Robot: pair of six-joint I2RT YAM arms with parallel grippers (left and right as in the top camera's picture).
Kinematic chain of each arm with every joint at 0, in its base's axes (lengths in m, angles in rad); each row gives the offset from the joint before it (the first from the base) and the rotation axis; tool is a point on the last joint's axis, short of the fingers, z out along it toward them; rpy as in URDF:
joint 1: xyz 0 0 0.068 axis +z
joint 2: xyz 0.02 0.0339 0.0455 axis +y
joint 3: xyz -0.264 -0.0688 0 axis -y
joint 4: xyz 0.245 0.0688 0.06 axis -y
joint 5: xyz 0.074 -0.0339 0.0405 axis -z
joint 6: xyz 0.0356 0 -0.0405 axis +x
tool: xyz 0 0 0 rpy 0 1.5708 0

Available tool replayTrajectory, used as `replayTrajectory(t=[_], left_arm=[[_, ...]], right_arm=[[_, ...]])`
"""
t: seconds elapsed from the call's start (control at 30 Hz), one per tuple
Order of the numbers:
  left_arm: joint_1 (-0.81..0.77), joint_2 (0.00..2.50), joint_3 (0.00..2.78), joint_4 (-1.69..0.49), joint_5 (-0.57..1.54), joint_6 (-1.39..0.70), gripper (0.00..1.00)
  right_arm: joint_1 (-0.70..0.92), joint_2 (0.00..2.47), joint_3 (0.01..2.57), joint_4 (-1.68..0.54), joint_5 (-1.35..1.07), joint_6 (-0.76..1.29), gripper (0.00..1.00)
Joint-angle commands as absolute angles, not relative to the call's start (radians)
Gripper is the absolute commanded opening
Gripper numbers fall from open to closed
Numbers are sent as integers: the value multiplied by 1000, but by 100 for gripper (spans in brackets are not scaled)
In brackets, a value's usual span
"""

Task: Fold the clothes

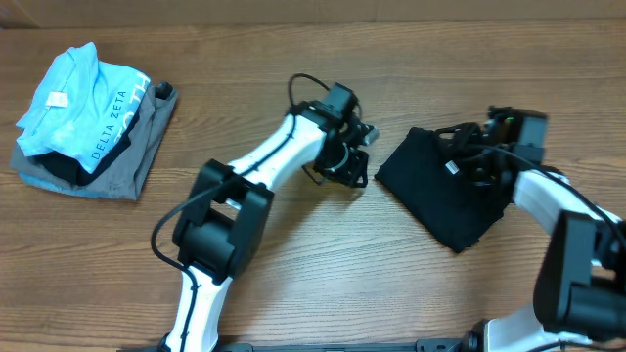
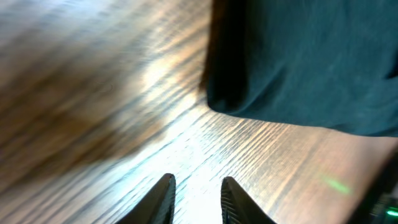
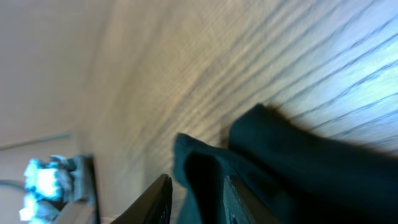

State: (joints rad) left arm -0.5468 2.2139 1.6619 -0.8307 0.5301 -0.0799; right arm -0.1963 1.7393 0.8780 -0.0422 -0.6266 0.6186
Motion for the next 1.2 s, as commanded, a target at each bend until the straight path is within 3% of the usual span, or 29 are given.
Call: replayTrajectory(t=[0.0,0.1,0.2,0.33,0.43,0.57,0.73,0.83,0.97,1.17], left_arm=[[-490,2145,1660,-810,779,-94,30],[-499,2135,1660,-743,870,-137,29],[-552,2138,1660,-667,854,-167,21],[-654,2138,1660,-616,715,-199,12],[-719,2142,1657,-617,562,-200,11],[-746,2194,1657,-624,425,-226,12],[-651,2268,1658,-657,238,-286,10],[-564,2265,1664,-641,229,-285,9],[-458,2259,1760,-660,295,-280,11],[-375,2259,1961,-827,542,-229,16]], right_arm=[[-300,1595,892,-51,-773,595,31],[-364,1507,892,-106,-826,596,32],[-406,1439,892,-230,-795,595,30],[-445,1387,892,-458,-557,596,34],[-462,1384,892,-581,-413,595,36],[-459,1385,892,-700,-393,536,36],[-435,1385,892,-835,-424,439,36],[-395,1386,891,-884,-424,397,37],[-308,1386,891,-859,-384,343,42],[-279,1388,891,-635,-257,385,45]])
